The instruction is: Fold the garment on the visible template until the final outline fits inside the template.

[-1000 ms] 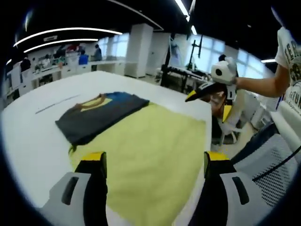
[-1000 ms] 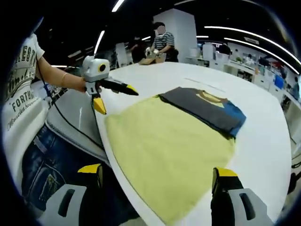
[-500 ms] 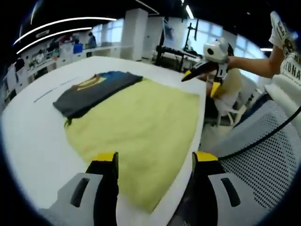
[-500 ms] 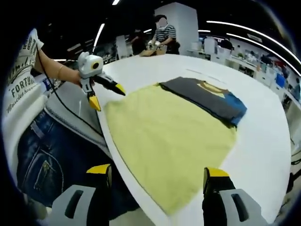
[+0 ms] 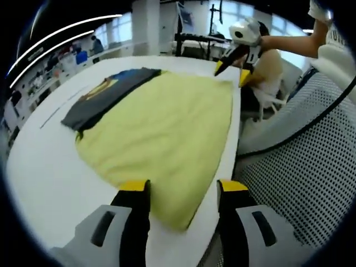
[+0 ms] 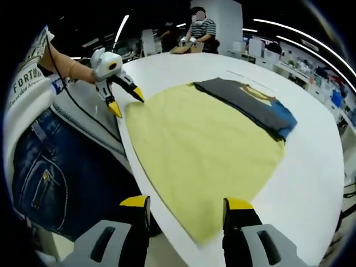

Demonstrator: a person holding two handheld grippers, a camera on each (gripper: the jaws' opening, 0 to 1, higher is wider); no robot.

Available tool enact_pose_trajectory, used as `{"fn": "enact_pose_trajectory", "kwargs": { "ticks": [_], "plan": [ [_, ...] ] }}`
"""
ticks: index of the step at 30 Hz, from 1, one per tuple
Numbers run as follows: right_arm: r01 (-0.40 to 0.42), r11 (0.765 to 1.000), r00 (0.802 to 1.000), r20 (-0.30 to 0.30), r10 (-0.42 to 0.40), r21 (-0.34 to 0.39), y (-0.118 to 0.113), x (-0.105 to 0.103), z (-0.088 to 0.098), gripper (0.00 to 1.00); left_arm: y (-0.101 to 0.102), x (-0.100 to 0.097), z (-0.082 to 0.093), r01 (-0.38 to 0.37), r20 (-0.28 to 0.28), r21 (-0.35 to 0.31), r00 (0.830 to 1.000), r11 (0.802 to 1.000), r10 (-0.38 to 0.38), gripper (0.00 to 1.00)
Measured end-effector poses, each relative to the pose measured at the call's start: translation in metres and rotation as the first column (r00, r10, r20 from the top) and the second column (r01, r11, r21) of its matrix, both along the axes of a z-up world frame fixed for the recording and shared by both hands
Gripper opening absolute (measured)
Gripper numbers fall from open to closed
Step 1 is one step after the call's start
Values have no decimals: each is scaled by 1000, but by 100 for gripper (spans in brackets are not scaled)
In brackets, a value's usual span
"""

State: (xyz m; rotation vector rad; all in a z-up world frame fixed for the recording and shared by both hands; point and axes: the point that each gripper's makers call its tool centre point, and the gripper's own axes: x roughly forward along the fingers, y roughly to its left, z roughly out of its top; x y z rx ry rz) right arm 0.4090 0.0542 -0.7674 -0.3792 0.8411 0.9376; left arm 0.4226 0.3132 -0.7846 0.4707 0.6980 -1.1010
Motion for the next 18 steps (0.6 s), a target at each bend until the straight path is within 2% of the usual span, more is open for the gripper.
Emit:
{"fn": "enact_pose_trajectory", "kwargs": {
  "ticks": [5, 9, 18],
  "plan": [
    [-18, 999, 1000, -16, 17, -31, -4, -5, -8, 43, 2, -2, -4, 20, 22, 35, 1000, 999, -20, 40],
    [-26, 999, 1000, 1, 27, -46, -5, -4, -9, 40, 3, -2, -4, 23, 30, 46, 999, 999, -24, 38],
    [-122, 977, 992, -2, 123, -173, -17, -6, -23, 34, 2, 2, -7, 51, 50, 80, 997, 996, -55, 32]
  ]
}}
